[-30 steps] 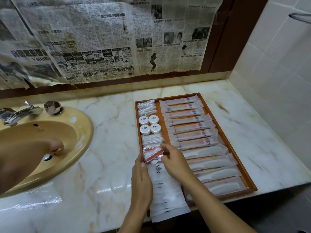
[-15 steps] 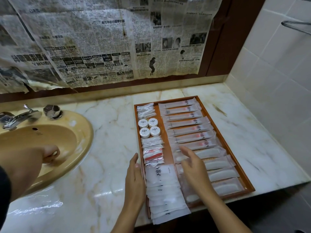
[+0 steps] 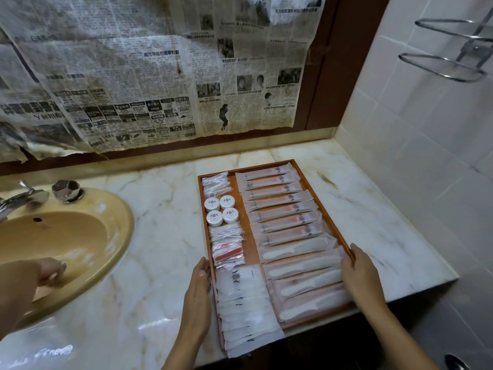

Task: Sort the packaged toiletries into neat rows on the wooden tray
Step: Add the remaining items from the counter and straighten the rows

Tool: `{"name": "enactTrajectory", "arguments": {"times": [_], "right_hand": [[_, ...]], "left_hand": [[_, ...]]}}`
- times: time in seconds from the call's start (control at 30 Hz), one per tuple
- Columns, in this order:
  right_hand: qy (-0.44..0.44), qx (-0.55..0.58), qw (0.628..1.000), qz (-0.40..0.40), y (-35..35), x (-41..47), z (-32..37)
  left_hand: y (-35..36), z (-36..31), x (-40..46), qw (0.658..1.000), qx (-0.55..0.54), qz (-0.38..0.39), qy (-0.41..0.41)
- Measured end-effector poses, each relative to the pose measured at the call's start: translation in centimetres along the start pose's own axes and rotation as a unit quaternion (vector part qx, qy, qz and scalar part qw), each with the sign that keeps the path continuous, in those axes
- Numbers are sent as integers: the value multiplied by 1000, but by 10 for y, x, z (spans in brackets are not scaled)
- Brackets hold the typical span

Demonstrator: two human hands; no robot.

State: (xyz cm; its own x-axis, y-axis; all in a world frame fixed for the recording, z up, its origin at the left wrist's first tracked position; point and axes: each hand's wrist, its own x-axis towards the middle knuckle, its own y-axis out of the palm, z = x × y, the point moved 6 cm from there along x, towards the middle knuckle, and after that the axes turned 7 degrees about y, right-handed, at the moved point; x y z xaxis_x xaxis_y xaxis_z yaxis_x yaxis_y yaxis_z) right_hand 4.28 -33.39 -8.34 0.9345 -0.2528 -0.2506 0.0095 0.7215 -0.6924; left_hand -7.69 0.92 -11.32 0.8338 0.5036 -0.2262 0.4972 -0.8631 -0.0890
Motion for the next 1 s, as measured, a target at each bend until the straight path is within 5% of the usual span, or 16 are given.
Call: {"name": "enactTrajectory", "arguments": {"times": [1.0], "right_hand": [[-28,50,998,38,-1,37,18]], "left_hand": [[36,-36,35,986,-163,40,-6]]}}
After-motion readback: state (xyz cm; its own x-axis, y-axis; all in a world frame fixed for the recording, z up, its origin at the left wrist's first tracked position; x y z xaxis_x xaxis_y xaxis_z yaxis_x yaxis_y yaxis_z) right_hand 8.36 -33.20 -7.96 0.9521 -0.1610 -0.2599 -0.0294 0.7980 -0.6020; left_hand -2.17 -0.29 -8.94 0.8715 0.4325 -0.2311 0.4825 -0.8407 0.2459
